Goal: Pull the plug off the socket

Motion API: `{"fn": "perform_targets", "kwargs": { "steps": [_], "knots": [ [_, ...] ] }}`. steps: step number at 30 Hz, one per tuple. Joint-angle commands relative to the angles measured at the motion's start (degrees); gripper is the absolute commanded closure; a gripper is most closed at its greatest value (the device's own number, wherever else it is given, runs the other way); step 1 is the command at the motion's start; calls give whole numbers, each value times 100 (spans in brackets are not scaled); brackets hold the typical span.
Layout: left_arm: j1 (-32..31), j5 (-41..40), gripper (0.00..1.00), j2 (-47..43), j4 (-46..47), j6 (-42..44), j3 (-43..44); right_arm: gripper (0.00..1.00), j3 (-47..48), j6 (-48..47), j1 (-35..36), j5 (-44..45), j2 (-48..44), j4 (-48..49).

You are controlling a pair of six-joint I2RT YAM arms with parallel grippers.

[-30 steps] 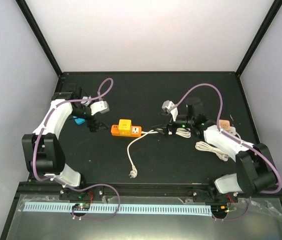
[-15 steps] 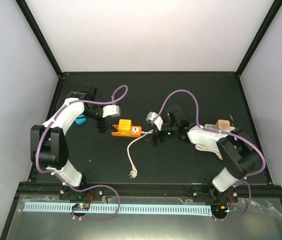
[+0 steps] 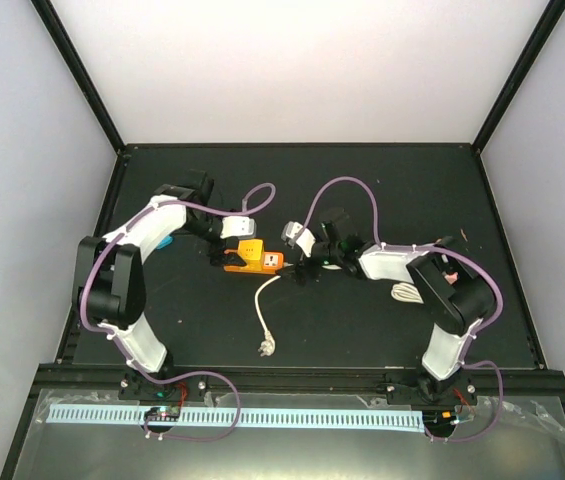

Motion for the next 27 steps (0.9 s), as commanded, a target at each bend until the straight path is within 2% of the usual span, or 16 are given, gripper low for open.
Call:
{"fn": "perform_targets", "kwargs": {
  "steps": [1, 6, 10, 15, 20, 27],
  "knots": [
    [-155, -108, 8, 159, 358, -20, -51, 0, -13, -198, 57, 81, 187, 474],
    [-252, -193, 12, 213, 403, 21, -152, 0, 70, -270, 111, 125, 424, 633],
    [-304, -299, 19, 195, 466, 63, -271, 0, 103, -437, 188, 205, 598, 732],
    [-317, -373, 36, 185, 520, 56, -328, 1, 106, -587, 291, 337, 749, 959],
    [-326, -496, 50, 256, 434, 24, -259, 8, 208, -510, 308, 385, 912, 1030],
    [-336, -432, 56, 299, 210, 313, -256, 10, 352, -459, 405, 509, 1080, 1029]
  ]
}}
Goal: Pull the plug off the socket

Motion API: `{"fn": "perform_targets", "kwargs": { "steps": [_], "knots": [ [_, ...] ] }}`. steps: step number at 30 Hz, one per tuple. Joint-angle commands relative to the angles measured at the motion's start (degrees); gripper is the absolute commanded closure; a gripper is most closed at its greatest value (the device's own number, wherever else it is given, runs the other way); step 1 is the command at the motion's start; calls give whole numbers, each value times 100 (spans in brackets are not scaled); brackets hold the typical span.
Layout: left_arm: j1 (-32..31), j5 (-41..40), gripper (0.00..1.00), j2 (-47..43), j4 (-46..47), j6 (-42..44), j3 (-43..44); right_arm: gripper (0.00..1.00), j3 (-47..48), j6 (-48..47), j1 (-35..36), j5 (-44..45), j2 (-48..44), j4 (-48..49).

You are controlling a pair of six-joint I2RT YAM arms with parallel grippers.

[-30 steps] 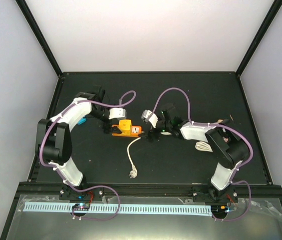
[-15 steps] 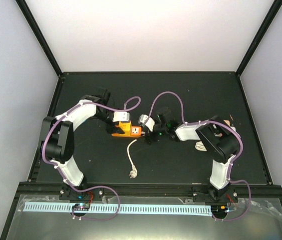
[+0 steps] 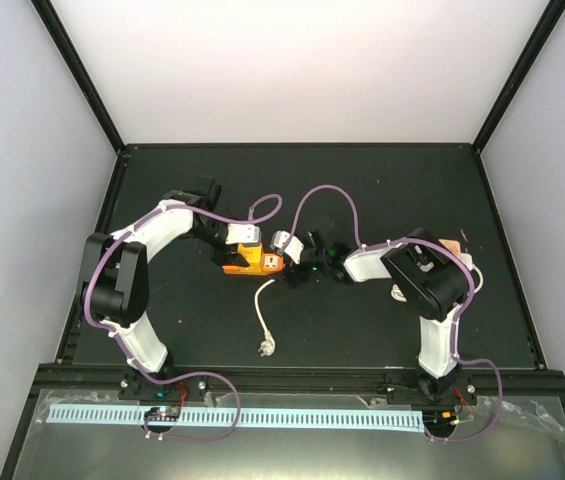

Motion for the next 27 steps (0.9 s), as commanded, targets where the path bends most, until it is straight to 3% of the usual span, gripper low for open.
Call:
{"fn": "perform_targets", "kwargs": {
  "steps": [1, 8, 13, 17, 19, 24, 27],
  "knots": [
    [-77, -68, 56, 148, -328, 357, 23, 10, 234, -46, 97, 93, 173, 210],
    [-77, -68, 61, 166, -427, 502, 37, 25, 423, -49, 157, 89, 367, 57],
    [-77, -44, 61, 182, -630, 640, 116, 29, 520, -46, 192, 197, 473, -51],
    [-78, -63, 61, 184, -650, 592, 186, 42, 585, -5, 198, 227, 514, -129],
    [-77, -66, 57, 160, -595, 518, 186, 47, 593, 5, 195, 230, 518, -138],
    [-77, -67, 35, 89, -284, 52, 112, 55, 669, 6, 202, 219, 532, -245],
    [-77, -54, 31, -36, 3, -42, -156, 58, 681, 4, 202, 218, 536, -266]
  ]
}}
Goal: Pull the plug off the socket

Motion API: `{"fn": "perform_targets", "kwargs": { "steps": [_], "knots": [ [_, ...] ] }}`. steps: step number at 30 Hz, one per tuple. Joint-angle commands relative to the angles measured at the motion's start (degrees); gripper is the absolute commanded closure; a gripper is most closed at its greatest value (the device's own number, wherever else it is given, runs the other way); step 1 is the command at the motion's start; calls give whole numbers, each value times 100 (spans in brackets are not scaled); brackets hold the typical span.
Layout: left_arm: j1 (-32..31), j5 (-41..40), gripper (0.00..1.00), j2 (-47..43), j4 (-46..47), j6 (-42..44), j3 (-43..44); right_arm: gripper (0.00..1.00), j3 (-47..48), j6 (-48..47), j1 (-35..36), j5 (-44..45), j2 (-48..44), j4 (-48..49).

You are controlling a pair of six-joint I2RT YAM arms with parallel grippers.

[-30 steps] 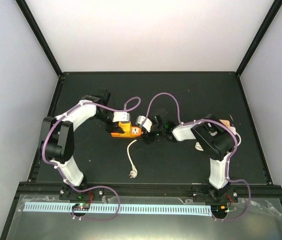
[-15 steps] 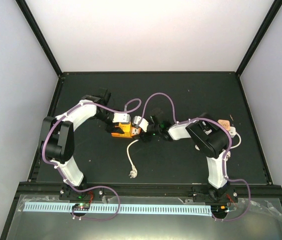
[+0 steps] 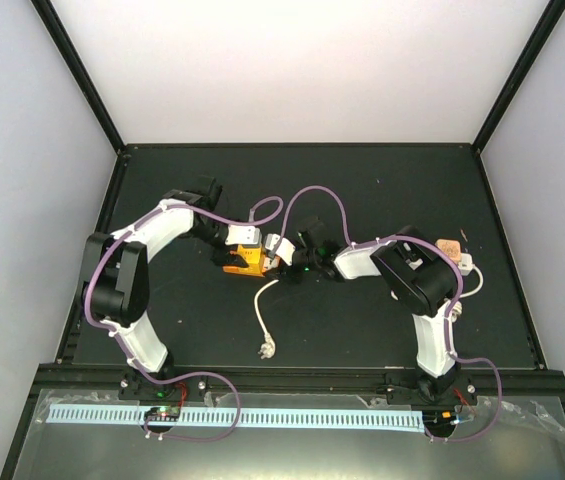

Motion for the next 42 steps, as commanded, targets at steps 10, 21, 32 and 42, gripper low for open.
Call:
{"fn": "perform_targets", "kwargs": {
  "steps": [10, 21, 32, 42],
  "knots": [
    [-55, 107, 26, -298, 528, -387, -641, 68, 187, 44, 12, 168, 115, 75],
    [-55, 457, 54, -656, 249, -452, -378, 82, 313, 6, 8, 142, 164, -119],
    [-55, 656, 58, -720, 83, -465, -258, 98, 538, 36, 24, 209, 232, -374],
    [-143, 135, 59, -1237, 876, -215, -1014, 99, 705, 88, 32, 266, 297, -583]
  ]
}}
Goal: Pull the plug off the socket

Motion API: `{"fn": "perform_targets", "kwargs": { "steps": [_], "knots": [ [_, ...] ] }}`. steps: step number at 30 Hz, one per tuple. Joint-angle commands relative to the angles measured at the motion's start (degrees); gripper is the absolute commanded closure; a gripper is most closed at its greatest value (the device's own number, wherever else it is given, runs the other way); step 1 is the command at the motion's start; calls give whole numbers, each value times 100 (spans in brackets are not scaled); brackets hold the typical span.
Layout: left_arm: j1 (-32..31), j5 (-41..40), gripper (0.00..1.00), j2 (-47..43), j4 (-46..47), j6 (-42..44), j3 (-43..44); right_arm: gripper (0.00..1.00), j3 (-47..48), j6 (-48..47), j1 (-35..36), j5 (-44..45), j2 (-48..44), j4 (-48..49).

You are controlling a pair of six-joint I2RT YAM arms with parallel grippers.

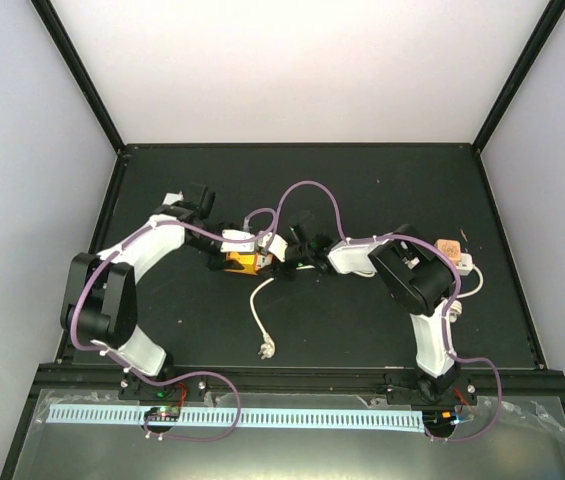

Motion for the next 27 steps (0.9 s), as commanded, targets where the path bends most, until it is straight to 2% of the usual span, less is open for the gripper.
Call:
{"fn": "perform_targets", "kwargs": {
  "steps": [1, 10, 15, 18, 27],
  "knots": [
    [-141, 461, 59, -495, 195, 55, -284, 99, 203, 187, -25, 476, 211, -82],
    [-123, 803, 62, 128, -639, -656, 619, 99, 310, 67, 70, 689, 228, -274],
    [-115, 914, 63, 349, -817, -754, 851, 99, 330, 53, 76, 706, 236, -317],
    [-119, 929, 65, 264, -763, -508, 697, 99, 347, 68, 75, 706, 242, -337],
    [-132, 569, 67, -572, 351, -48, -389, 99, 779, 217, 80, 783, 405, -826]
  ]
}}
